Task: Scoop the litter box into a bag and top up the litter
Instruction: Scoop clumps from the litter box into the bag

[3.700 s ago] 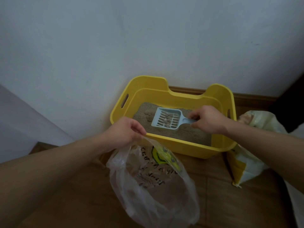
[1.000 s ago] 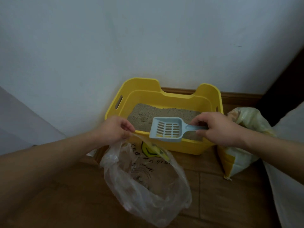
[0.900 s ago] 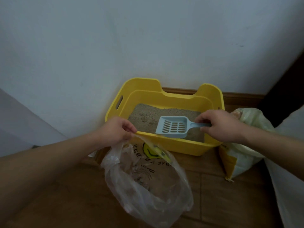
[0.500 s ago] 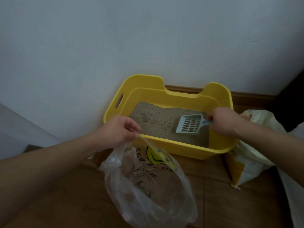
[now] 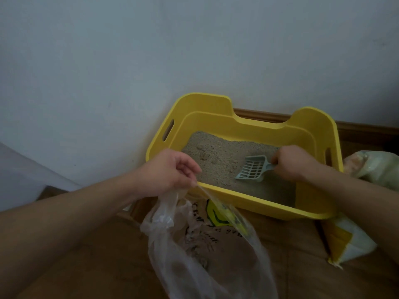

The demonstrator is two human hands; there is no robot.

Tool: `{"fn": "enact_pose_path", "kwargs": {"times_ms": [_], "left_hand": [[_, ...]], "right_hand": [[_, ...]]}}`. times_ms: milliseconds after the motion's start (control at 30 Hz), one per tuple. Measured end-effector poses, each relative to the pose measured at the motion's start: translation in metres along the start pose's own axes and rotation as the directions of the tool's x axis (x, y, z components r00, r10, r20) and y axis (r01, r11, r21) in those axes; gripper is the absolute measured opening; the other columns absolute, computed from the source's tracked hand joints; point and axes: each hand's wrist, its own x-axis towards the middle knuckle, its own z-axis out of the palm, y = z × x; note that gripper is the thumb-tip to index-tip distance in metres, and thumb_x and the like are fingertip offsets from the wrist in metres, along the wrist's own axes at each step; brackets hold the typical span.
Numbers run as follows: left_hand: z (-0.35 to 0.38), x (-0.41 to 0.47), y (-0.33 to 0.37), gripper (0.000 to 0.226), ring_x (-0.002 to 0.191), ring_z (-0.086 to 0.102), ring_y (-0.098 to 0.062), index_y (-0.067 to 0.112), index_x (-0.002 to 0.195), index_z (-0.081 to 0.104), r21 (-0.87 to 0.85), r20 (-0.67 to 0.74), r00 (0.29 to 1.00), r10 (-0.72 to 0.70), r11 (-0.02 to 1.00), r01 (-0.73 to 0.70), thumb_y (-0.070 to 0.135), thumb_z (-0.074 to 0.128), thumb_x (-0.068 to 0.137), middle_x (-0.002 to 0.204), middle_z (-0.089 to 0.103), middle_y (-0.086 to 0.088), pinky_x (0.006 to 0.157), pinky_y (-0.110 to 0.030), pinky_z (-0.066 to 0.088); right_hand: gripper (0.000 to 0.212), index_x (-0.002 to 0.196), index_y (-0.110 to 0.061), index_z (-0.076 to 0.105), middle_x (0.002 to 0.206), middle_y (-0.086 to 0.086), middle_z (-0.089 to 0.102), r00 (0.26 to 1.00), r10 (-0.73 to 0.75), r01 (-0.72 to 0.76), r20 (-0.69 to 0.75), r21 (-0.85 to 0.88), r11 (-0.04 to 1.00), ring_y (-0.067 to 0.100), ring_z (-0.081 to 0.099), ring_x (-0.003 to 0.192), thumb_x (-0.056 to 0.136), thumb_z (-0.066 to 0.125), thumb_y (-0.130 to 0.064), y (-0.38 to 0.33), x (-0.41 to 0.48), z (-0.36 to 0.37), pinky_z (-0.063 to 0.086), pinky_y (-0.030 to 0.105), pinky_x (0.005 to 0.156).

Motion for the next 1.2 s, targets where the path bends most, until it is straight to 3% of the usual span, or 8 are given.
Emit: {"fn": "enact_pose_path", "kwargs": {"times_ms": [133,300,567,867,1200], "left_hand": [[-0.003,0.003,0.0,0.026,0.068,0.067,-0.006,0.019,0.094,0.071,-0.024,0.022,1.0,0.001,1.0,-0.001,-0.001,0.078,0.079,0.08,0.076,0.0,0.063,-0.021,0.051],[-0.004,0.004,-0.004,0.026,0.067,0.066,-0.005,0.02,0.093,0.071,-0.079,0.03,1.0,0.002,0.997,0.001,0.001,0.079,0.078,0.08,0.075,0.002,0.062,-0.019,0.051],[-0.007,0.009,-0.008,0.026,0.067,0.067,-0.007,0.02,0.089,0.071,-0.122,0.053,0.999,-0.002,0.992,0.008,-0.001,0.08,0.076,0.078,0.074,0.001,0.061,-0.019,0.051],[-0.005,0.009,-0.013,0.026,0.07,0.067,-0.01,0.021,0.088,0.072,-0.134,0.032,0.999,0.013,0.991,-0.009,0.001,0.082,0.074,0.079,0.075,0.0,0.066,-0.021,0.052],[-0.002,0.007,-0.008,0.025,0.068,0.067,-0.006,0.021,0.086,0.072,-0.092,0.003,1.0,0.016,0.996,-0.015,0.001,0.082,0.074,0.077,0.075,0.002,0.064,-0.018,0.052]], "right_hand": [[0.023,0.114,-0.02,0.071,0.102,0.003,0.07,0.998,-0.065,0.064,0.004,0.024,0.998,0.018,0.064,0.09,0.093,0.061,-0.022,-0.017,0.012,0.004,0.057,0.034,0.081],[0.027,0.115,-0.023,0.072,0.103,0.004,0.071,0.993,-0.114,0.113,0.015,0.063,0.992,0.02,0.064,0.089,0.092,0.059,-0.018,-0.042,0.026,0.009,0.057,0.038,0.083],[0.032,0.124,-0.019,0.068,0.123,0.004,0.067,0.984,-0.179,0.177,-0.004,0.191,0.966,0.02,0.06,0.109,0.093,0.06,-0.016,-0.083,0.052,0.014,0.049,0.034,0.094],[0.029,0.115,-0.018,0.071,0.11,0.006,0.069,0.98,-0.199,0.193,0.001,0.242,0.951,0.024,0.062,0.097,0.09,0.058,-0.01,-0.109,0.075,0.031,0.054,0.04,0.089],[0.028,0.114,-0.019,0.07,0.109,0.004,0.069,0.974,-0.22,0.227,-0.06,0.351,0.909,0.022,0.062,0.095,0.089,0.062,-0.011,-0.091,0.055,0.018,0.05,0.034,0.083]]}}
